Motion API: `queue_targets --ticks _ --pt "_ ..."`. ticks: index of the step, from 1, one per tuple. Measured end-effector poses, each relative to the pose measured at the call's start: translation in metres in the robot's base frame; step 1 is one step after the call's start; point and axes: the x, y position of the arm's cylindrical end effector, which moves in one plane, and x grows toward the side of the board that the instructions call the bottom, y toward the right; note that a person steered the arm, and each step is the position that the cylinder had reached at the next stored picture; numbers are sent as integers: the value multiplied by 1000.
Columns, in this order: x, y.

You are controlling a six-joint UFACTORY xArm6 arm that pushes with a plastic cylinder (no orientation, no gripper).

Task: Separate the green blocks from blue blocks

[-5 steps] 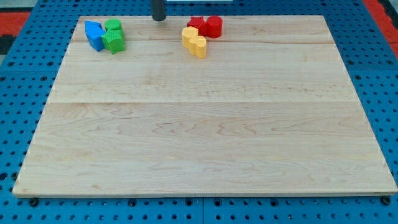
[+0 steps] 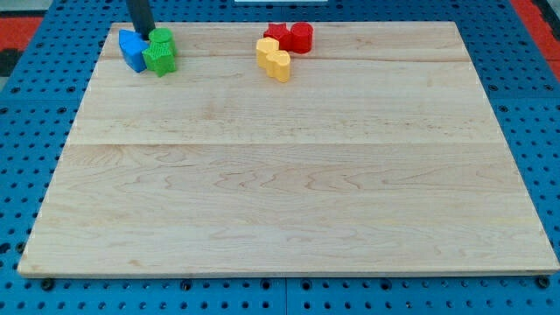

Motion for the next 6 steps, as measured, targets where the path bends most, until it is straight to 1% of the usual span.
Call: queue_targets --ticks 1,2,3,4,5,6 --pt "15 0" --pt "21 0" --pt "30 13" --pt "54 46" --pt "90 71" --pt "134 110"
